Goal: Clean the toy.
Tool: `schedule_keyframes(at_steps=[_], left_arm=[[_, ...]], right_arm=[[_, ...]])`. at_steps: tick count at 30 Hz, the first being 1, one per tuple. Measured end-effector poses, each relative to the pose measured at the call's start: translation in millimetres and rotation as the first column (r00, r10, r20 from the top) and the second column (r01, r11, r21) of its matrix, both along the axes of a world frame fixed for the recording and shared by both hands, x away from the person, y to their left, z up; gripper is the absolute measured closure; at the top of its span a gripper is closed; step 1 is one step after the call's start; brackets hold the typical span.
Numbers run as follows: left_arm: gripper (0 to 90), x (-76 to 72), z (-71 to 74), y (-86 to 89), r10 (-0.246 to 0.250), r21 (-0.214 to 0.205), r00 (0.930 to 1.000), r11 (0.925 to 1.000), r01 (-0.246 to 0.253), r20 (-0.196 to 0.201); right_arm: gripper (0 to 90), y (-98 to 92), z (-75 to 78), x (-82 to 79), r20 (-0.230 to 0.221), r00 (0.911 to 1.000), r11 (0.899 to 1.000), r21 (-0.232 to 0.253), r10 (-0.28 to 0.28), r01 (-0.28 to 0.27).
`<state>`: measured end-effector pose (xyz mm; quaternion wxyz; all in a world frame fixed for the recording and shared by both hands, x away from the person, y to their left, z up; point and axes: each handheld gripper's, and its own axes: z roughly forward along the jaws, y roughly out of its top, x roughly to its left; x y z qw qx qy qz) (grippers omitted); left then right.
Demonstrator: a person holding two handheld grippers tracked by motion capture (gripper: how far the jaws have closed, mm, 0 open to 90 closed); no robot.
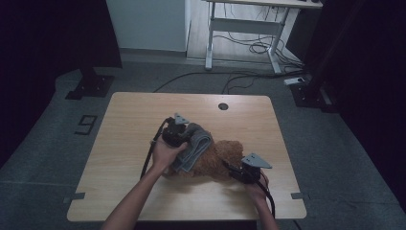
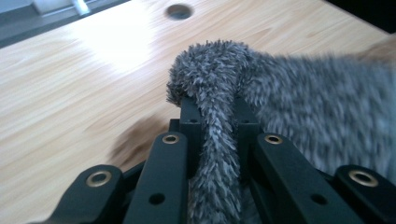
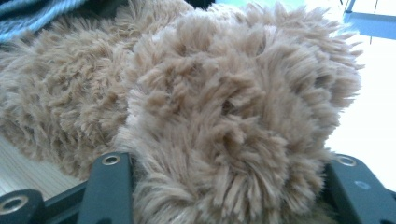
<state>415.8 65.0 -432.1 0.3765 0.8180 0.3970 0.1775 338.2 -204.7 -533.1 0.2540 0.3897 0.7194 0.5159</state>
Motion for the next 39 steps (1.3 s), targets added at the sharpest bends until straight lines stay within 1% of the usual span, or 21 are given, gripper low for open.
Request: schedule_keyframes(at_steps=[1, 3, 4, 6, 9, 11, 14, 16, 18, 20, 22, 24, 26, 27, 29, 31, 34, 36, 37, 38, 39], left_arm=[[79.0, 0.8, -1.6, -8.5, -0.012, 0.013, 0.9999, 0.9998, 0.012, -0.008], [79.1, 1.1, -9.8, -21.9, -0.019, 0.070, 0.9998, 0.9973, 0.019, -0.008], [79.3, 0.6, -12.8, -23.5, -0.018, 0.077, 0.9998, 0.9968, 0.019, -0.005], [79.9, -3.1, -19.5, -22.4, -0.017, 0.056, 0.9999, 0.9983, 0.016, 0.002], [80.3, -13.4, -22.0, -16.3, -0.033, 0.038, 0.9992, 0.9987, 0.032, 0.023], [80.4, -19.6, -22.9, -14.3, -0.041, 0.036, 0.9986, 0.9986, 0.039, 0.033], [80.7, -35.0, -27.4, -11.6, -0.058, 0.036, 0.9957, 0.9978, 0.055, 0.072], [80.8, -45.8, -30.2, -10.6, -0.064, 0.028, 0.9928, 0.9978, 0.061, 0.101], [80.9, -51.6, -30.8, -9.9, -0.066, 0.023, 0.9918, 0.9977, 0.064, 0.109], [81.0, -57.1, -31.8, -9.9, -0.071, 0.024, 0.9902, 0.9973, 0.069, 0.120], [81.0, -61.9, -33.2, -9.1, -0.076, 0.022, 0.9884, 0.9970, 0.074, 0.132], [81.1, -66.4, -34.8, -7.4, -0.076, 0.017, 0.9868, 0.9971, 0.074, 0.143], [81.1, -70.2, -36.6, -4.4, -0.077, 0.005, 0.9860, 0.9970, 0.077, 0.148], [81.1, -72.9, -37.8, -2.9, -0.077, -0.005, 0.9857, 0.9969, 0.078, 0.150], [81.1, -76.6, -39.0, -1.1, -0.077, -0.014, 0.9849, 0.9967, 0.081, 0.155], [81.1, -80.6, -39.5, 1.5, -0.080, -0.024, 0.9843, 0.9961, 0.085, 0.157], [81.1, -86.3, -40.6, 4.6, -0.088, -0.042, 0.9835, 0.9946, 0.095, 0.158], [81.1, -91.7, -41.3, 6.7, -0.101, -0.055, 0.9825, 0.9923, 0.111, 0.157], [81.0, -95.7, -41.9, 7.4, -0.106, -0.060, 0.9812, 0.9913, 0.117, 0.161], [81.0, -99.0, -42.5, 7.9, -0.110, -0.066, 0.9801, 0.9903, 0.123, 0.165], [81.0, -102.3, -43.0, 8.5, -0.116, -0.073, 0.9793, 0.9889, 0.129, 0.166]], right_arm=[[43.1, -0.1, -0.1, 0.0, 0.001, 1.0000, 1.000, 0.000, 0.000, 0.000], [42.9, -0.8, -0.1, -0.1, 0.001, 1.0000, 1.000, -0.001, 0.003, -0.003], [42.6, -1.6, -0.1, -0.2, -0.004, 1.0000, 1.000, 0.000, 0.005, -0.005], [41.7, -3.2, -0.1, -0.1, -0.011, 0.9999, 1.000, 0.006, 0.009, -0.008], [40.5, -3.6, -0.1, 0.2, -0.012, 0.9998, 1.000, 0.010, 0.014, -0.014], [38.3, -3.3, 0.3, -0.4, -0.020, 0.9997, 1.000, 0.016, 0.014, -0.013], [28.7, -3.1, 2.0, -3.6, -0.042, 0.9991, 1.000, 0.024, 0.000, 0.001], [21.7, -3.5, 5.0, -7.5, -0.049, 0.9988, 1.000, 0.008, -0.008, 0.009], [14.4, -6.3, 9.7, -9.4, -0.094, 0.9956, 0.999, 0.034, 0.008, -0.005], [10.3, -8.6, 12.7, -9.6, -0.120, 0.9926, 0.998, 0.054, 0.023, -0.017], [5.1, -11.4, 17.3, -9.1, -0.134, 0.9904, 0.997, 0.066, 0.035, -0.026], [1.6, -14.8, 24.7, -6.8, -0.146, 0.9889, 0.996, 0.086, 0.031, -0.019], [0.0, -18.8, 33.8, -2.1, -0.151, 0.9881, 0.992, 0.125, 0.033, -0.014], [0.0, -19.1, 36.5, 0.3, -0.159, 0.9866, 0.992, 0.124, 0.033, -0.014], [0.0, -17.8, 41.1, 8.7, -0.191, 0.9803, 0.994, 0.107, 0.049, -0.029], [0.0, -14.3, 41.8, 16.2, -0.235, 0.9696, 0.995, 0.084, 0.069, -0.051], [0.0, -7.9, 35.2, 21.3, -0.309, 0.9450, 0.994, 0.049, 0.108, -0.097], [0.0, -4.2, 28.0, 18.2, -0.335, 0.9342, 0.992, 0.013, 0.123, -0.126], [0.1, -4.0, 26.0, 16.4, -0.339, 0.9327, 0.992, 0.013, 0.123, -0.126], [3.8, -5.0, 24.1, 12.4, -0.336, 0.9331, 0.991, 0.018, 0.127, -0.129], [6.4, -5.6, 23.3, 8.8, -0.332, 0.9343, 0.991, 0.012, 0.129, -0.133]])
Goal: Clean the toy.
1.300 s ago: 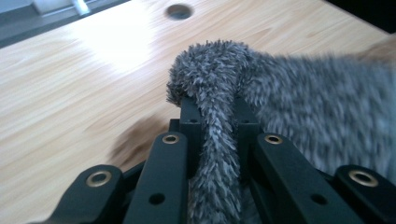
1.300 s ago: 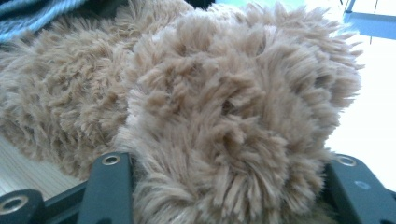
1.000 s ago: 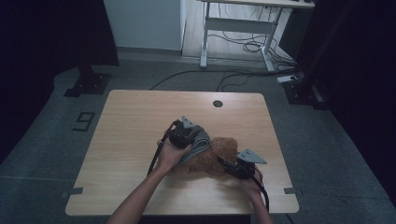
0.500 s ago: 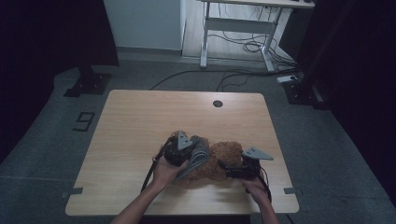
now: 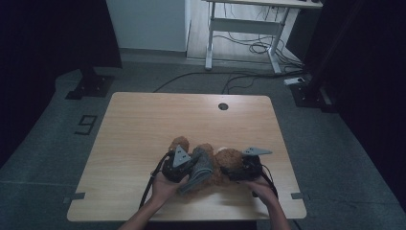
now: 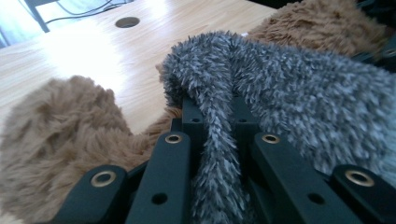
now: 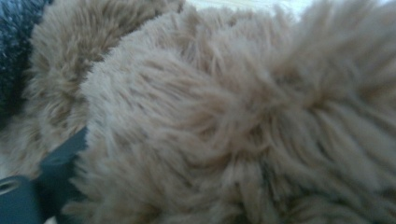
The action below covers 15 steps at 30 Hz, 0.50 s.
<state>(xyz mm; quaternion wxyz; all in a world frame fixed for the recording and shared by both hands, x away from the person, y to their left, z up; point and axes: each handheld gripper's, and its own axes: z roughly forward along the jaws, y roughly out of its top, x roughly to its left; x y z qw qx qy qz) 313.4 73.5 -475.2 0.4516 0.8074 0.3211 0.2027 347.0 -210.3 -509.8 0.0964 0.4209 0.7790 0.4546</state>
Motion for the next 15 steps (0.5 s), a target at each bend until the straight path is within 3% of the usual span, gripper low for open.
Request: schedule_keyframes(at_steps=[3, 5, 7, 11, 15], left_arm=[[80.8, -10.4, -1.7, 1.4, -0.016, -0.018, 0.9999, 0.9997, 0.016, 0.002], [80.7, -17.3, -2.9, 2.8, -0.027, -0.031, 0.9996, 0.9991, 0.027, 0.002], [80.6, -22.4, -3.7, 4.2, -0.038, -0.046, 0.9993, 0.9982, 0.038, -0.002], [80.5, -24.3, -4.9, 4.5, -0.035, -0.049, 0.9993, 0.9982, 0.036, 0.008], [80.4, -15.7, -3.8, 5.4, -0.013, -0.050, 0.9998, 0.9987, 0.013, 0.015]], right_arm=[[17.7, 1.3, 0.1, -11.1, 0.017, 0.9998, 0.999, -0.035, 0.004, -0.003], [28.7, 3.4, -1.0, -20.3, 0.062, 0.9979, 0.998, -0.062, 0.018, -0.014], [34.2, 4.1, -2.8, -27.4, 0.104, 0.9940, 0.997, -0.078, 0.035, -0.027], [36.5, 7.0, -6.8, -31.7, 0.158, 0.9874, 0.997, -0.082, 0.013, 0.000], [41.5, 16.7, -10.6, -26.5, 0.211, 0.9768, 0.995, -0.084, -0.036, 0.054]])
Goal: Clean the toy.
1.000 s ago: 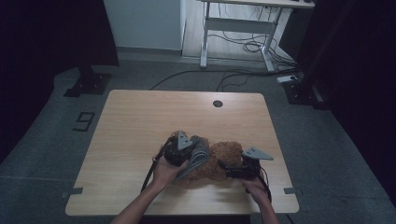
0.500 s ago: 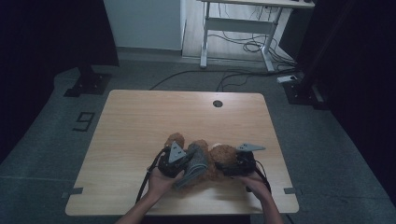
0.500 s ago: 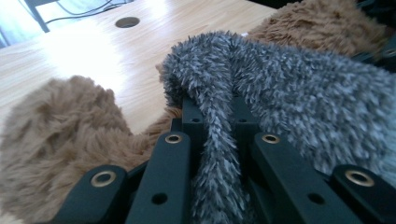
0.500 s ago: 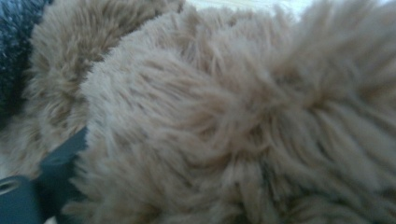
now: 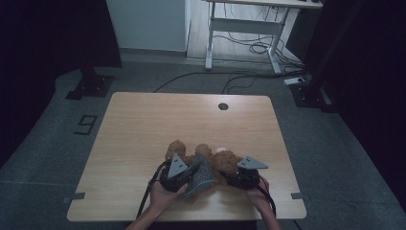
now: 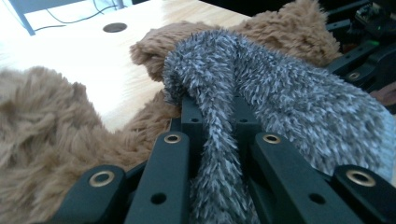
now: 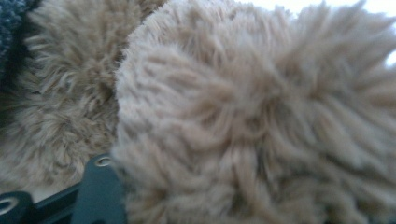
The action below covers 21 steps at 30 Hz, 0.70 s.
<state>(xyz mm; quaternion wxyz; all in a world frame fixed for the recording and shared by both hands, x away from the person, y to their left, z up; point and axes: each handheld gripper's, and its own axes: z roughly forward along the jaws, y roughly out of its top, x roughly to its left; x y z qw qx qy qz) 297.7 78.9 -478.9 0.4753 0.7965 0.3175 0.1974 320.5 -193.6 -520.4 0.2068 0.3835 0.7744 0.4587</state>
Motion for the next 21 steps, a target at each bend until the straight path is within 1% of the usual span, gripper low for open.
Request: schedule_keyframes(at_steps=[5, 8, 11, 13, 15, 18, 19, 20, 21], left_arm=[[80.2, 16.5, 4.2, 5.2, 0.040, 0.017, 0.9992, 0.9990, -0.040, 0.008], [80.1, 30.8, 8.3, 10.4, 0.064, 0.012, 0.9979, 0.9979, -0.064, -0.008], [79.9, 47.6, 13.7, 13.1, 0.086, 0.007, 0.9961, 0.9963, -0.086, -0.021], [79.8, 57.5, 16.9, 12.7, 0.098, 0.006, 0.9949, 0.9952, -0.098, -0.024], [79.7, 67.8, 20.0, 12.0, 0.111, 0.011, 0.9935, 0.9938, -0.111, -0.027], [79.5, 81.6, 24.3, 11.8, 0.127, 0.016, 0.9913, 0.9918, -0.127, -0.034], [79.5, 84.5, 24.6, 12.2, 0.131, 0.015, 0.9906, 0.9913, -0.131, -0.039], [79.4, 86.2, 24.4, 12.5, 0.133, 0.015, 0.9901, 0.9910, -0.133, -0.044], [79.4, 88.1, 23.2, 13.7, 0.133, 0.019, 0.9897, 0.9910, -0.132, -0.053]], right_arm=[[45.2, 17.2, -3.1, 14.7, 0.048, 0.9981, 0.999, -0.009, -0.038, 0.039], [46.8, 24.9, -3.0, 26.3, 0.064, 0.9967, 0.999, -0.001, -0.050, 0.050], [47.1, 28.7, -2.8, 39.7, 0.078, 0.9938, 0.997, 0.024, -0.079, 0.078], [47.4, 31.9, -3.3, 49.6, 0.095, 0.9892, 0.993, 0.034, -0.112, 0.109], [47.3, 33.6, -3.4, 57.6, 0.111, 0.9848, 0.991, 0.037, -0.133, 0.130], [47.1, 33.3, -2.8, 70.6, 0.148, 0.9705, 0.981, 0.053, -0.191, 0.185], [47.0, 32.0, -2.8, 74.8, 0.159, 0.9624, 0.975, 0.063, -0.221, 0.213], [46.4, 30.7, -3.5, 77.0, 0.170, 0.9578, 0.972, 0.072, -0.232, 0.223], [45.5, 29.4, -4.1, 78.0, 0.172, 0.9579, 0.973, 0.077, -0.230, 0.219]])
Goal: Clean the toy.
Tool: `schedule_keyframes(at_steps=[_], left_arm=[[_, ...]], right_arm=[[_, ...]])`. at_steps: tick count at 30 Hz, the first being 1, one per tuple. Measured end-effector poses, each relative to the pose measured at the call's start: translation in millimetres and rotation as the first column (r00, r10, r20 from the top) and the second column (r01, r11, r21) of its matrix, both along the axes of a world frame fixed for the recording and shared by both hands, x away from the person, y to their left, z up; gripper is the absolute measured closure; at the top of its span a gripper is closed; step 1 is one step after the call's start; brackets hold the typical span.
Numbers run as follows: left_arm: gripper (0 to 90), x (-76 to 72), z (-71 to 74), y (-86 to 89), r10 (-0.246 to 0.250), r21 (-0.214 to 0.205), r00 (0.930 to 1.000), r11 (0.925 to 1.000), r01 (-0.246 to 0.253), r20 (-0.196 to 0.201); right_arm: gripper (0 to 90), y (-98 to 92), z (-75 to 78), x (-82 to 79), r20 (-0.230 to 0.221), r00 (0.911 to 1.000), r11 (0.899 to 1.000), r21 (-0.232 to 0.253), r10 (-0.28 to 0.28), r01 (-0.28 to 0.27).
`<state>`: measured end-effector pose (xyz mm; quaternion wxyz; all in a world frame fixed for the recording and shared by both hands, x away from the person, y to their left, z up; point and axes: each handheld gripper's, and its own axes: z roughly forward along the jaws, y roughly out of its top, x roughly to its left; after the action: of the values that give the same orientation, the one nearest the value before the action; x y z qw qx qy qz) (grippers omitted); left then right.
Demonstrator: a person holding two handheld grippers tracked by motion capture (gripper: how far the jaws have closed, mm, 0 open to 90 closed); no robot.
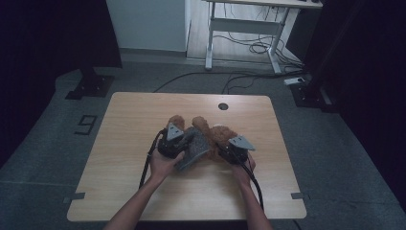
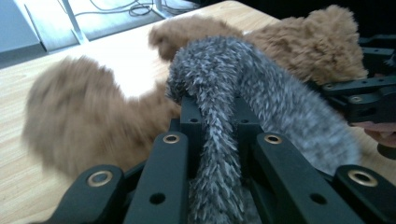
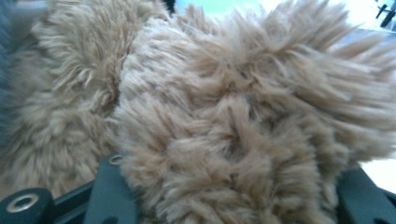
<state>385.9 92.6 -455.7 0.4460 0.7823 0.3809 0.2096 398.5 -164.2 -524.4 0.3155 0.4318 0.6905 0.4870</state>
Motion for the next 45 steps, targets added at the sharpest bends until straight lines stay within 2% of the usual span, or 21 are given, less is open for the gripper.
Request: schedule_keyframes(at_steps=[5, 7, 12, 15, 17, 20, 23, 25, 29, 31, 32, 35, 38, 41, 43, 45], left_arm=[[78.9, -2.0, 2.5, 3.1, -0.016, -0.025, 0.9997, 0.9996, 0.015, -0.017], [78.9, -3.3, 6.5, 1.7, -0.024, -0.032, 0.9996, 0.9992, 0.023, -0.016], [78.6, -2.1, 18.3, -12.5, -0.056, -0.039, 0.9982, 0.9977, 0.055, -0.020], [78.5, 5.5, 19.2, -28.3, -0.088, -0.056, 0.9938, 0.9949, 0.084, -0.069], [78.3, 11.0, 13.7, -39.1, -0.091, -0.045, 0.9904, 0.9952, 0.086, -0.105], [78.6, 13.6, 7.7, -44.1, -0.061, 0.019, 0.9933, 0.9978, 0.063, -0.098], [79.0, 13.2, 8.1, -36.3, -0.051, 0.057, 0.9939, 0.9968, 0.056, -0.098], [79.0, 13.2, 7.9, -26.5, -0.025, 0.091, 0.9957, 0.9953, 0.033, -0.090], [79.5, 17.3, 7.0, 7.1, 0.052, 0.095, 0.9937, 0.9946, -0.042, -0.099], [79.7, 18.6, 3.9, 25.6, 0.091, 0.113, 0.9893, 0.9905, -0.078, -0.114], [79.7, 18.3, 1.1, 36.9, 0.108, 0.107, 0.9861, 0.9898, -0.095, -0.126], [79.7, 14.6, -2.0, 56.3, 0.138, 0.082, 0.9805, 0.9885, -0.127, -0.140], [79.7, 10.1, 3.8, 64.9, 0.141, 0.048, 0.9806, 0.9896, -0.136, -0.136], [80.0, 6.2, 17.5, 55.8, 0.101, 0.007, 0.9888, 0.9949, -0.101, -0.110], [80.0, 1.4, 31.9, 36.8, 0.051, -0.030, 0.9959, 0.9981, -0.053, -0.074], [80.1, -2.5, 43.3, 16.5, 0.003, -0.056, 0.9990, 0.9984, -0.005, -0.045]], right_arm=[[42.9, -9.2, 0.3, -6.2, -0.009, 0.9964, 0.996, 0.004, 0.085, -0.085], [41.6, -12.9, 2.0, -11.8, -0.021, 0.9906, 0.991, -0.004, 0.135, -0.135], [40.3, -17.9, 1.1, -25.7, -0.050, 0.9791, 0.980, -0.016, 0.197, -0.198], [40.0, -19.4, -2.2, -34.0, -0.040, 0.9759, 0.976, -0.033, 0.215, -0.216], [40.1, -20.5, -4.6, -38.4, -0.036, 0.9755, 0.975, -0.048, 0.217, -0.219], [40.1, -23.8, -8.8, -42.0, -0.037, 0.9755, 0.974, -0.054, 0.217, -0.218], [40.1, -25.9, -10.5, -45.7, -0.032, 0.9729, 0.972, -0.053, 0.229, -0.230], [40.1, -26.4, -11.3, -47.7, -0.024, 0.9708, 0.969, -0.055, 0.239, -0.240], [40.0, -29.6, -11.4, -52.7, -0.023, 0.9643, 0.961, -0.077, 0.264, -0.265], [39.8, -30.8, -11.9, -54.5, -0.024, 0.9635, 0.961, -0.075, 0.266, -0.268], [39.7, -31.2, -11.9, -54.8, -0.025, 0.9632, 0.960, -0.073, 0.268, -0.269], [39.4, -31.6, -11.2, -54.6, -0.026, 0.9619, 0.960, -0.067, 0.272, -0.273], [39.3, -31.7, -11.1, -54.2, -0.028, 0.9621, 0.960, -0.060, 0.271, -0.273], [39.1, -31.1, -10.4, -54.5, -0.030, 0.9633, 0.961, -0.063, 0.267, -0.268], [39.0, -31.0, -10.3, -54.2, -0.029, 0.9635, 0.961, -0.064, 0.266, -0.267], [38.9, -31.1, -10.2, -54.1, -0.032, 0.9641, 0.962, -0.060, 0.264, -0.265]])
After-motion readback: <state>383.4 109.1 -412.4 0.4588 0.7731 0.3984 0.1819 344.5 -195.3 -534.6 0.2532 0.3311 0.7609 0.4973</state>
